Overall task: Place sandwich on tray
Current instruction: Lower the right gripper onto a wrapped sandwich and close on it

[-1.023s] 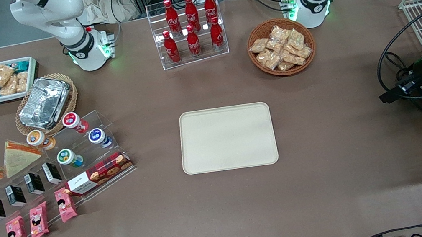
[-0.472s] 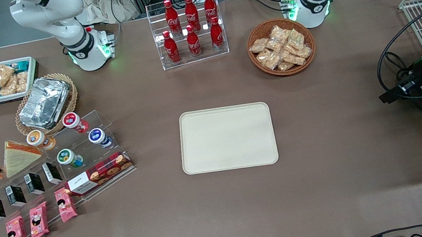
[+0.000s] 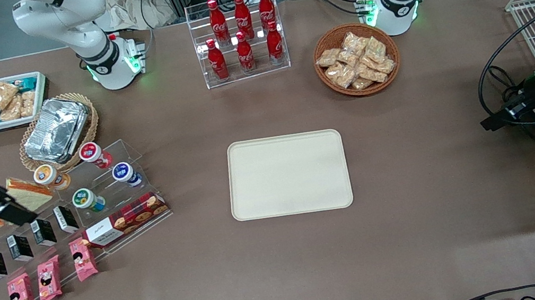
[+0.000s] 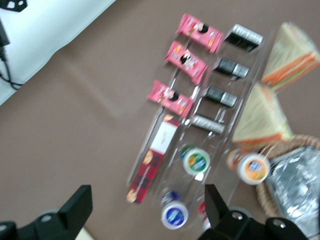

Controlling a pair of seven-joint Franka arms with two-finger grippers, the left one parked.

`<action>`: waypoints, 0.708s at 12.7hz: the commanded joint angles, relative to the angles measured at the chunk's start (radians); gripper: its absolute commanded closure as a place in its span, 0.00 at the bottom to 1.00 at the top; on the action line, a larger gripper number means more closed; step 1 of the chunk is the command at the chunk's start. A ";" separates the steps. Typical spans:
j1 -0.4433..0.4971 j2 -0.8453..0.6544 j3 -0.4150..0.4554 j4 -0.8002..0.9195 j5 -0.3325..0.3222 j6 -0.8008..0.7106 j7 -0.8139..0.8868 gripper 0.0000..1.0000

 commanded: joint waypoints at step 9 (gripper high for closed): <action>-0.387 0.083 -0.040 0.017 0.216 0.064 -0.434 0.01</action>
